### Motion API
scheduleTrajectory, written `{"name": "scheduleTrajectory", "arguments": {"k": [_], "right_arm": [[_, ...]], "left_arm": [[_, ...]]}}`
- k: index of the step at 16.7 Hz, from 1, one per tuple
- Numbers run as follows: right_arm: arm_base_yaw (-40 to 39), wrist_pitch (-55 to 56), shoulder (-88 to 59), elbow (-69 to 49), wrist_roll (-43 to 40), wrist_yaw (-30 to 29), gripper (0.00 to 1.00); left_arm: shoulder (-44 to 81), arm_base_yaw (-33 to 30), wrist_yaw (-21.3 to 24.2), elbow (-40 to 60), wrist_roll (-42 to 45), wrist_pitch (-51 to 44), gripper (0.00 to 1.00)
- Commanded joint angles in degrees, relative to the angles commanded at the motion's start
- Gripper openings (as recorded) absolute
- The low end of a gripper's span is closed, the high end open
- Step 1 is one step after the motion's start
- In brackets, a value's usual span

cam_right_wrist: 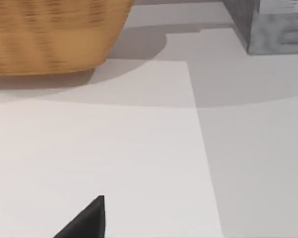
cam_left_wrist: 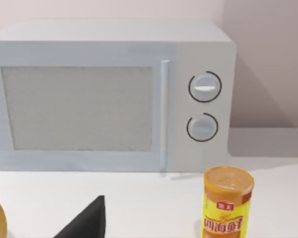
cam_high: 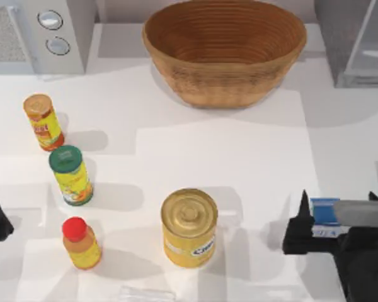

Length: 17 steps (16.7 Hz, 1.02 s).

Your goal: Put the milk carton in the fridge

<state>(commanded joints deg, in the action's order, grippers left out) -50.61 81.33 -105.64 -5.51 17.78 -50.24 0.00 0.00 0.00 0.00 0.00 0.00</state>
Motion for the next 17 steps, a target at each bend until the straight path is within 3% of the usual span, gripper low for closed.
{"name": "scheduleTrajectory", "arguments": {"k": [7, 14, 17], "right_arm": [[-9.6, 15.1, -20.5, -0.2, 3.6, -9.6, 1.0], [-9.6, 15.7, -21.4, -0.2, 3.6, -9.8, 1.0], [-6.1, 17.4, -22.8, -2.5, 0.9, -6.5, 1.0]], "left_arm": [[0.0, 0.0, 0.0, 0.0, 0.0, 0.0, 1.0], [0.0, 0.0, 0.0, 0.0, 0.0, 0.0, 1.0], [0.0, 0.0, 0.0, 0.0, 0.0, 0.0, 1.0]]}}
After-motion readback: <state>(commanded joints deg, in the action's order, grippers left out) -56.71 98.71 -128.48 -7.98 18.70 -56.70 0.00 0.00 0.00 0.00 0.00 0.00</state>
